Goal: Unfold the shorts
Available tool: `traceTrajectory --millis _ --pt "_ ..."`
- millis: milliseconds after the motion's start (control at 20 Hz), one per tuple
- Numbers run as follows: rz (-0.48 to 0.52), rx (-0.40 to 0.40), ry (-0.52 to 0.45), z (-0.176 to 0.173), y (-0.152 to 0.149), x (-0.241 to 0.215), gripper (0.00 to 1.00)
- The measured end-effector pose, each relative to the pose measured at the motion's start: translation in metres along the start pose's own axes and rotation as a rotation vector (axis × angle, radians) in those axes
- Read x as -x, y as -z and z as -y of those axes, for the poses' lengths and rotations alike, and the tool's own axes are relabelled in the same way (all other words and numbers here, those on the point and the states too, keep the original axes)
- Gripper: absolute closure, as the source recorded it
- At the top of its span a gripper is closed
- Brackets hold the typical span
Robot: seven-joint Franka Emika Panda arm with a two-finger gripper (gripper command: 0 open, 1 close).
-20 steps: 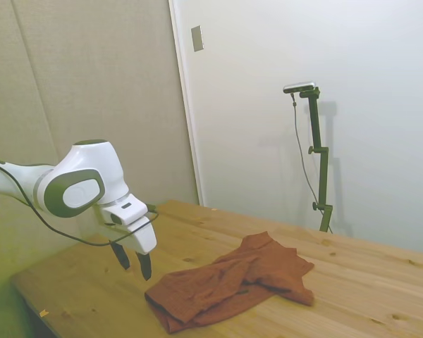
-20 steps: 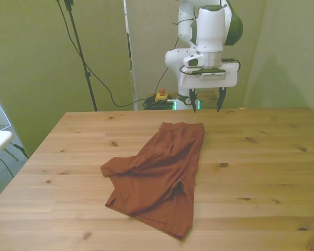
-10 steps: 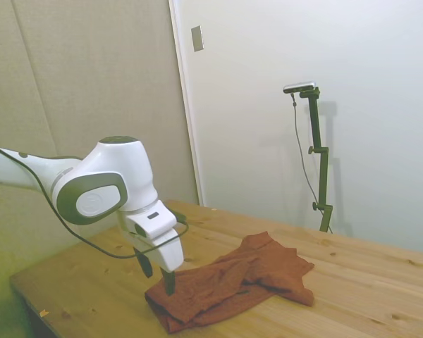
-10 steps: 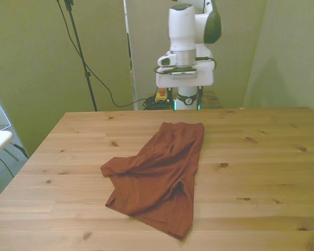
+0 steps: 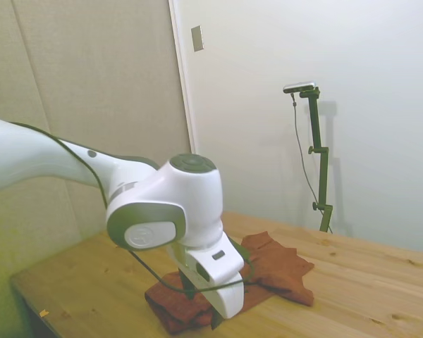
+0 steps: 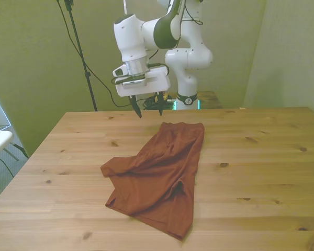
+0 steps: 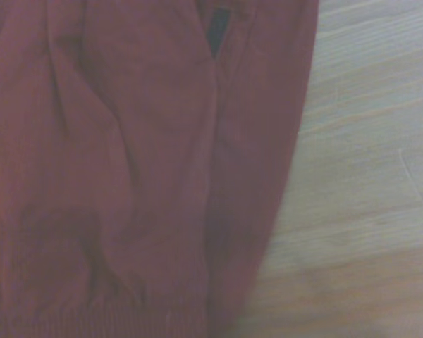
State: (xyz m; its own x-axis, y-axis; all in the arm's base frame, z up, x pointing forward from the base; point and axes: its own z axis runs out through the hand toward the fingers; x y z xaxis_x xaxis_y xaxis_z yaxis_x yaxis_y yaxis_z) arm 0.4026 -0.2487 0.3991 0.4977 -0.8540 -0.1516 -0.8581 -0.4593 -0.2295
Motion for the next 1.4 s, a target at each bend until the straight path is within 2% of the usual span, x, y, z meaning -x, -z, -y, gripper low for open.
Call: traceTrajectory --millis 200,400,600,900,1350,1400 --pt "0.17 -0.051 0.055 0.006 -0.015 -0.006 0.0" --pt "0.241 -0.059 0.078 0.01 -0.024 -0.008 0.0" --pt "0.316 -0.106 0.114 0.012 -0.027 -0.009 0.0" --pt "0.375 -0.13 0.139 0.014 -0.041 -0.012 0.0" --pt "0.43 -0.147 0.164 0.037 -0.059 -0.011 0.0" --pt "0.433 -0.146 0.165 0.039 -0.06 -0.011 1.0"
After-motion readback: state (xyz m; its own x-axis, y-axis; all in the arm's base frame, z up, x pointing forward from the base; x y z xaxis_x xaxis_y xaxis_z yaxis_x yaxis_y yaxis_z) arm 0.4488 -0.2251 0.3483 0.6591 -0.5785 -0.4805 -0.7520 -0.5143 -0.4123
